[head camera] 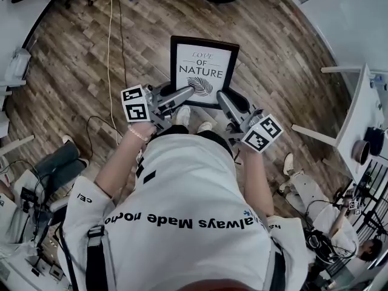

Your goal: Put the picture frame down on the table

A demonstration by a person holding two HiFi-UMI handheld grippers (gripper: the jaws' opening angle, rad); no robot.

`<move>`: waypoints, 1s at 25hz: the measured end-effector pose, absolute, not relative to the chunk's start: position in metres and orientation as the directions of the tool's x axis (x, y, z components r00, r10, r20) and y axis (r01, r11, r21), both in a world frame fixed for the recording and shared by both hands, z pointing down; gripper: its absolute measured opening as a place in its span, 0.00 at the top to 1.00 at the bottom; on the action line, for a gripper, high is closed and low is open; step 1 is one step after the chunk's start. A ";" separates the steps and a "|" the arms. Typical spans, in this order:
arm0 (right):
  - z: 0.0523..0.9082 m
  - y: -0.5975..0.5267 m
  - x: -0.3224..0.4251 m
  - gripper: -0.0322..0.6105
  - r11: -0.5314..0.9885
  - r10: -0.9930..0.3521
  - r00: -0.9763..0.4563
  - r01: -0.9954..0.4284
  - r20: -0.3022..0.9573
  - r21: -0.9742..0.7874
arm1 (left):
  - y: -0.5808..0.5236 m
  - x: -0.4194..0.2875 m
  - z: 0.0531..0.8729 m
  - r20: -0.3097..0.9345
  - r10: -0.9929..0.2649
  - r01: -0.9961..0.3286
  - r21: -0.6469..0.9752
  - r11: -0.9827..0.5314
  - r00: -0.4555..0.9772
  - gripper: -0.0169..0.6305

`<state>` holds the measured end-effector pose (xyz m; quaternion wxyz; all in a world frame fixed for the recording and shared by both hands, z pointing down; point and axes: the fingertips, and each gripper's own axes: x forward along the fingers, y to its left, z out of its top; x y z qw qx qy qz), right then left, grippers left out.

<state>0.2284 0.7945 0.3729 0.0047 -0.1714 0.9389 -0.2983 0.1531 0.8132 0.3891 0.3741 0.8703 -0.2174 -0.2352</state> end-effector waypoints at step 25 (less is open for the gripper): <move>0.384 0.634 0.229 0.79 0.722 -0.334 -0.940 -0.303 0.070 -0.622 | 0.653 0.152 0.394 -0.149 -0.573 -0.258 0.783 -0.566 0.806 0.92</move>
